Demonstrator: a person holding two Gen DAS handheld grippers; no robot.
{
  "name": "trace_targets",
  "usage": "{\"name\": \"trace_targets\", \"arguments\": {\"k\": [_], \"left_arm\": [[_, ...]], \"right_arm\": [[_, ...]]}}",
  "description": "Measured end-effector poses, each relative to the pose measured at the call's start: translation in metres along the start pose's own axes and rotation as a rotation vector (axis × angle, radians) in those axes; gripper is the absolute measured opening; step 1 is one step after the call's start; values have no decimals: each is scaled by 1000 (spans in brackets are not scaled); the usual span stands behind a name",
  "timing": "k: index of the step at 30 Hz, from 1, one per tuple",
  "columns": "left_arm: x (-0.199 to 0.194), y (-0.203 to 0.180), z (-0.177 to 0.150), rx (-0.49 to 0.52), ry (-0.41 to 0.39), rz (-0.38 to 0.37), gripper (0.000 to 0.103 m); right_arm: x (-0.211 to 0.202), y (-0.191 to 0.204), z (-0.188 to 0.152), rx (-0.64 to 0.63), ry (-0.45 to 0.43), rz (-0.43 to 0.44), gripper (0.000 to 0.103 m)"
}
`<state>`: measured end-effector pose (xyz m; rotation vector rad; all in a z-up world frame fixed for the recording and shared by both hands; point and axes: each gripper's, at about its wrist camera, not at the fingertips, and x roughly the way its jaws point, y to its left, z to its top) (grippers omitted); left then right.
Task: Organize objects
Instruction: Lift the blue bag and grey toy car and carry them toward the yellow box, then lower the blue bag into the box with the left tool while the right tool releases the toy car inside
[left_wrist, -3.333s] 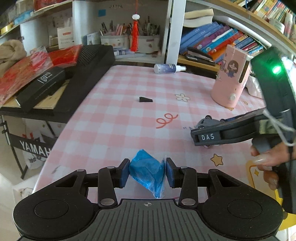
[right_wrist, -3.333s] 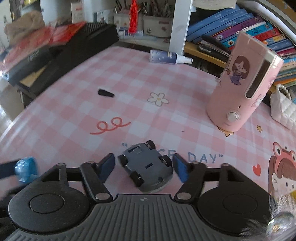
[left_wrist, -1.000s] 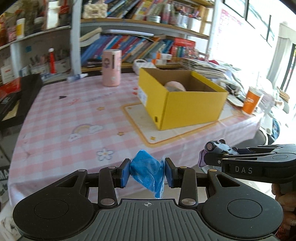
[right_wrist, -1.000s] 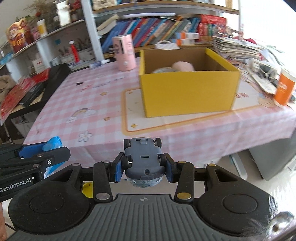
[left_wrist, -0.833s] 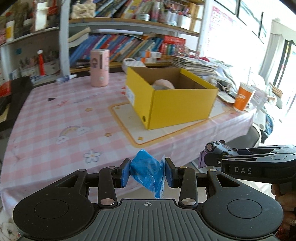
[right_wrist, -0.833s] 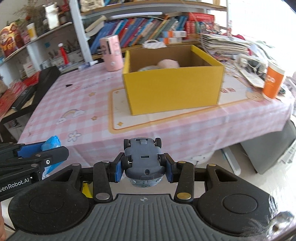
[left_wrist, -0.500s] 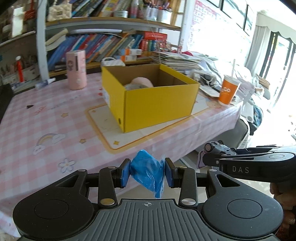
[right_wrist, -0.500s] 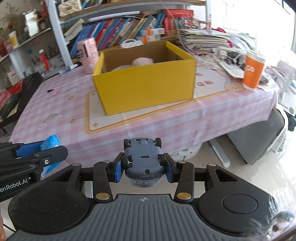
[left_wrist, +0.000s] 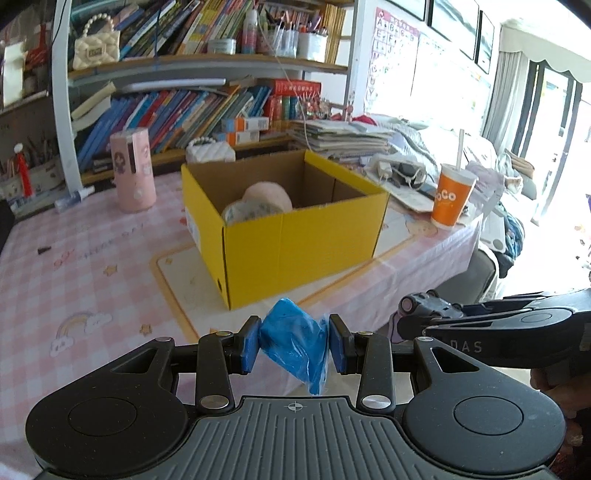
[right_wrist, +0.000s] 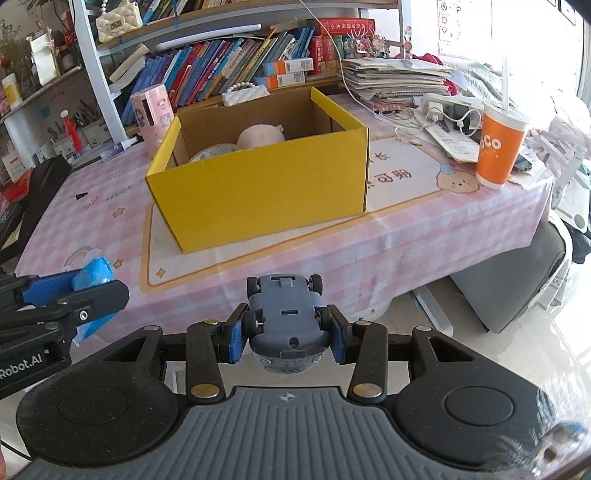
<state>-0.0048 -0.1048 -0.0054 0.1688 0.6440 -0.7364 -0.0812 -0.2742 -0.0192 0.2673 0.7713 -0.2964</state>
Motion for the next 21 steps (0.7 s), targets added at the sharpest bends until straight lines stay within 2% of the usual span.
{"name": "trace_targets", "arguments": {"k": [6, 14, 21], "left_arm": [[11, 0, 30, 5, -57, 19, 37], [39, -7, 78, 12, -128, 72, 37], [86, -8, 106, -3, -118, 146, 37]], "right_arm": [[8, -6, 28, -24, -39, 27, 41], [19, -16, 96, -82, -147, 91, 41], [54, -26, 154, -160, -193, 139, 41]]}}
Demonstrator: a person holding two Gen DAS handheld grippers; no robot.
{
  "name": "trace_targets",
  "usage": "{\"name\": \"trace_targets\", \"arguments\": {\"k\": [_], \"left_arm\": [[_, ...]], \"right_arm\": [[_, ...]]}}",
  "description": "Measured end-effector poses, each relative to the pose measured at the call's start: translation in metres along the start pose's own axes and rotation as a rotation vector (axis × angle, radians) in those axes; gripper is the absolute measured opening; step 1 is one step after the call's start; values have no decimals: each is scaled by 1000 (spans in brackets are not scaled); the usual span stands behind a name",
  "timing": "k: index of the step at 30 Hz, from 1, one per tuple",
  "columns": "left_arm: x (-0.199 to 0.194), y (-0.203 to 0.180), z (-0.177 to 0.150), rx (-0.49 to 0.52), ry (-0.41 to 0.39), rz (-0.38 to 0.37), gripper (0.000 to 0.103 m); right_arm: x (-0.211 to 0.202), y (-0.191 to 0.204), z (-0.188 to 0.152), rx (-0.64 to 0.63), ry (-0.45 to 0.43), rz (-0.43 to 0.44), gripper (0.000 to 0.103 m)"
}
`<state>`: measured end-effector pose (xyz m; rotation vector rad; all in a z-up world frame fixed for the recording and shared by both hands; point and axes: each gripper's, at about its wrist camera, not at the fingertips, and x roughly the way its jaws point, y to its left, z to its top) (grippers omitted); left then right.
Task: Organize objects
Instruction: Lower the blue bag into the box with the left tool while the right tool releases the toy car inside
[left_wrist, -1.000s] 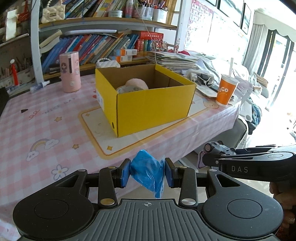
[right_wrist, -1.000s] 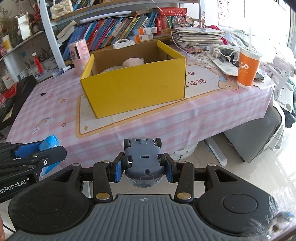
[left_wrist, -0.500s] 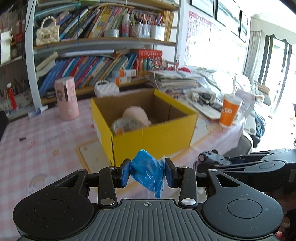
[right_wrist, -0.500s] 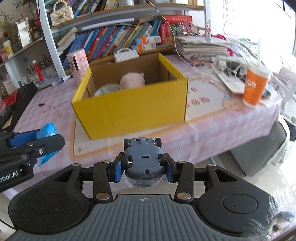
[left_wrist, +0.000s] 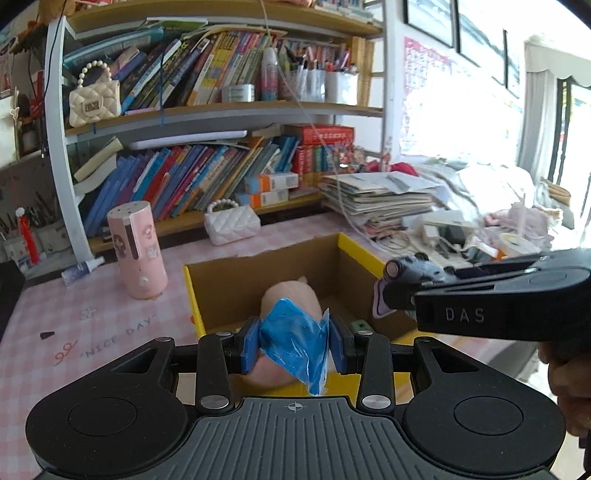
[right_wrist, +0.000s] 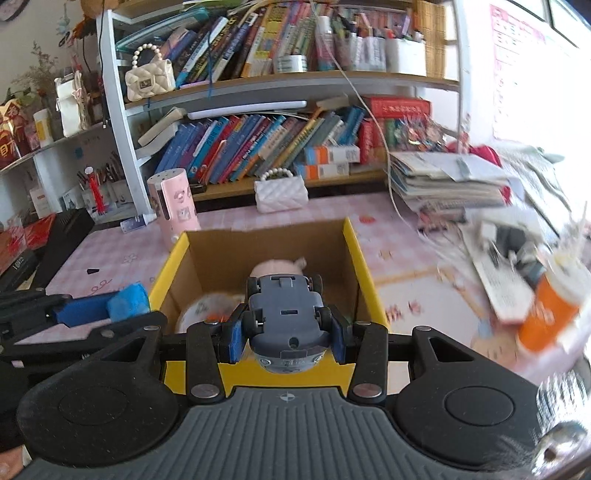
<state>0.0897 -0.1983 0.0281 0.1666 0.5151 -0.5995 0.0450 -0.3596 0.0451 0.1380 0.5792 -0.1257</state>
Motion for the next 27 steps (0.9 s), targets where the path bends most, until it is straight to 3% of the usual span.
{"name": "trace_targets", "arguments": {"k": [11, 22, 27], "left_arm": [[77, -11, 3, 0, 111, 114, 37], [113, -8, -7, -22, 205, 182, 37], [119, -8, -10, -17, 226, 196, 37]], "right_arm": [[94, -13, 29, -173, 94, 76, 41], [165, -5, 30, -310, 254, 148, 41], [176, 2, 35, -346, 258, 164, 41]]}}
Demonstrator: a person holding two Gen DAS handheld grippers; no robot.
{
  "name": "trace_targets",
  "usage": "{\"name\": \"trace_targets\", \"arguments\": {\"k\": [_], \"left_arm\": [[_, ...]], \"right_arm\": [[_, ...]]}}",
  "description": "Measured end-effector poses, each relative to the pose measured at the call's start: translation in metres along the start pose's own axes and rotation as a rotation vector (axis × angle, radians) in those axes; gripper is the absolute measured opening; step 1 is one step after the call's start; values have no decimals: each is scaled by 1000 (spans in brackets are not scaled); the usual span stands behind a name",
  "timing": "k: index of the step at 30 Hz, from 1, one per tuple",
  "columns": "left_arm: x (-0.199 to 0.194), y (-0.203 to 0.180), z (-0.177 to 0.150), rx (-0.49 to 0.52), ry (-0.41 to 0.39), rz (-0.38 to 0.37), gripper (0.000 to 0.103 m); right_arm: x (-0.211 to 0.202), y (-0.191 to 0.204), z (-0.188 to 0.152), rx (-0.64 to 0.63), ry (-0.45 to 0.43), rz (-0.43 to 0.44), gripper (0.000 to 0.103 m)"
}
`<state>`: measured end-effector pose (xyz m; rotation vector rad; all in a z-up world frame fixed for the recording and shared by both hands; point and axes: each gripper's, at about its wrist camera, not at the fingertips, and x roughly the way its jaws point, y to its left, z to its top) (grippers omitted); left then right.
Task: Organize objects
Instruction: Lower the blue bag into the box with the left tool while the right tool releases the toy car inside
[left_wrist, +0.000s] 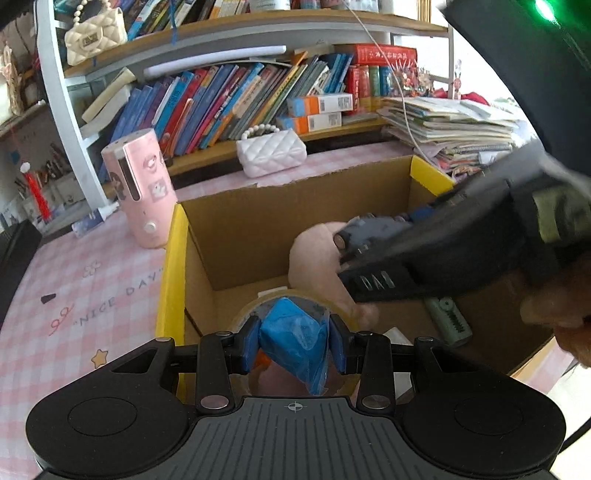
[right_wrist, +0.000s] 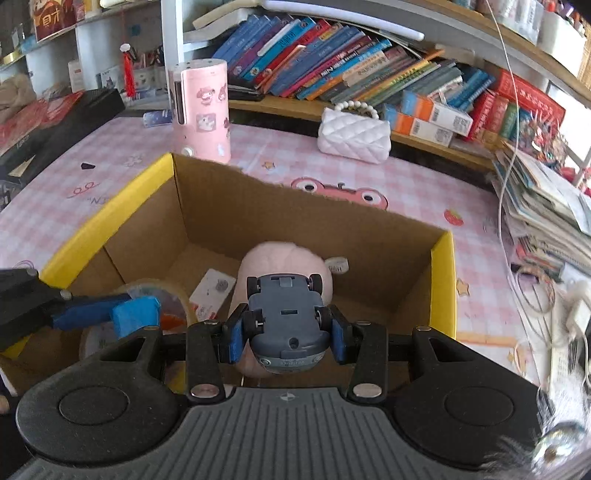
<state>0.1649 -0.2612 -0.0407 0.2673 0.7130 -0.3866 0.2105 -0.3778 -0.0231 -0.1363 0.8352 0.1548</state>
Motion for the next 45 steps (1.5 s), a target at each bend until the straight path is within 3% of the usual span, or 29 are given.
{"name": "trace_targets", "arguments": {"k": [11, 15, 20, 30, 39, 45], "left_arm": [[9, -2, -1, 2, 24, -3, 40], [4, -3, 0, 8, 5, -3, 48], [-6, -4, 3, 4, -38, 12, 68], [-26, -6, -3, -2, -63, 36, 80], [-61, 0, -13, -31, -109, 29, 85], [-95, 20, -23, -97, -157, 34, 90]], "right_arm": [[6, -6, 15, 2, -19, 17, 41], [5, -8, 12, 16, -18, 21, 41], [2, -11, 4, 35, 0, 24, 41], [-4, -13, -13, 67, 37, 28, 46], [-27, -7, -21, 111, 5, 11, 54], [-63, 5, -26, 190, -87, -22, 55]]}}
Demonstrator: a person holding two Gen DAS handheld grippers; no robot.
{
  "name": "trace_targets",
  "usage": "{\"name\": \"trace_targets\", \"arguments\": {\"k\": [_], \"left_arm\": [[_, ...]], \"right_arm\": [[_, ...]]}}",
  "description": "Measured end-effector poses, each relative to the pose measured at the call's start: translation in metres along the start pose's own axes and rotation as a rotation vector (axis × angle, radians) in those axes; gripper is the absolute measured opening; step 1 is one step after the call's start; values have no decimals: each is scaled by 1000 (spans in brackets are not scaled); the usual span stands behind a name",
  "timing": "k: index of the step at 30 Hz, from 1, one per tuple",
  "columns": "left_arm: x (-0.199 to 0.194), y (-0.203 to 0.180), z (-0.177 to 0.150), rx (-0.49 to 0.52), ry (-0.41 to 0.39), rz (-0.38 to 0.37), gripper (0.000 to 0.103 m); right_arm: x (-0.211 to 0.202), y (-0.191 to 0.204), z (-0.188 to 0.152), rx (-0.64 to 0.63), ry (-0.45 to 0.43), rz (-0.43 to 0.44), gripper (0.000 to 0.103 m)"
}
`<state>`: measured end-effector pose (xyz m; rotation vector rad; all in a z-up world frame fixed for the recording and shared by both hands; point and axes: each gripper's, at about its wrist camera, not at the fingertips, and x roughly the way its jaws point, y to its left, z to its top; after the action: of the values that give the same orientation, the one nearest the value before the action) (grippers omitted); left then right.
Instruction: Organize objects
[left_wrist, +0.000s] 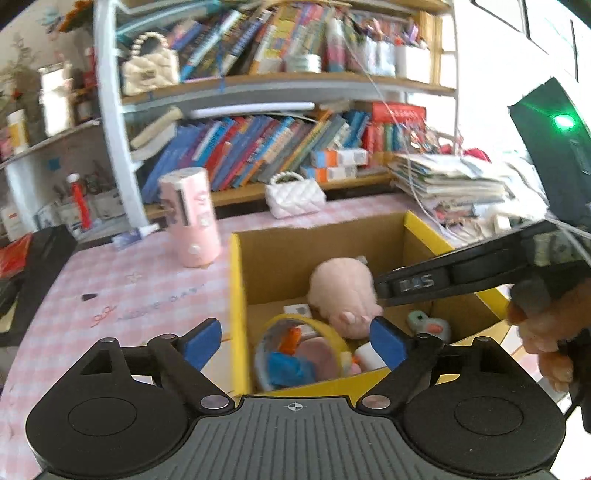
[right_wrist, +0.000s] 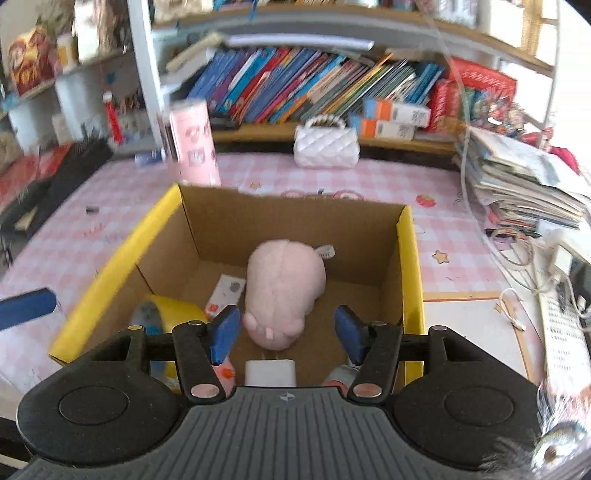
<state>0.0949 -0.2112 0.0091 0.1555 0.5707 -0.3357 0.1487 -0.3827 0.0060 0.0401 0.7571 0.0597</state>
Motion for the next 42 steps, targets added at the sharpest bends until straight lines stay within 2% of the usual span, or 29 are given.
{"name": "trace_targets", "arguments": {"k": [8, 14, 18, 22, 25, 42], "left_arm": [[-39, 55, -21, -113, 17, 116, 94], [-64, 89, -45, -162, 40, 166, 95], [-78, 100, -60, -165, 50, 203, 97], [-87, 106, -73, -156, 62, 237, 99], [-92, 108, -81, -137, 75, 269, 99], [-109, 114, -108, -141, 128, 314, 100]], "right_arm": [[-48, 43, -14, 66, -125, -43, 60], [-66, 86, -38, 82, -149, -80, 70], [-73, 114, -59, 75, -139, -96, 77], [-75, 141, -82, 42, -117, -118, 90], [-76, 158, -97, 5, -105, -159, 93], [-85, 188, -132, 4, -50, -235, 95]]}}
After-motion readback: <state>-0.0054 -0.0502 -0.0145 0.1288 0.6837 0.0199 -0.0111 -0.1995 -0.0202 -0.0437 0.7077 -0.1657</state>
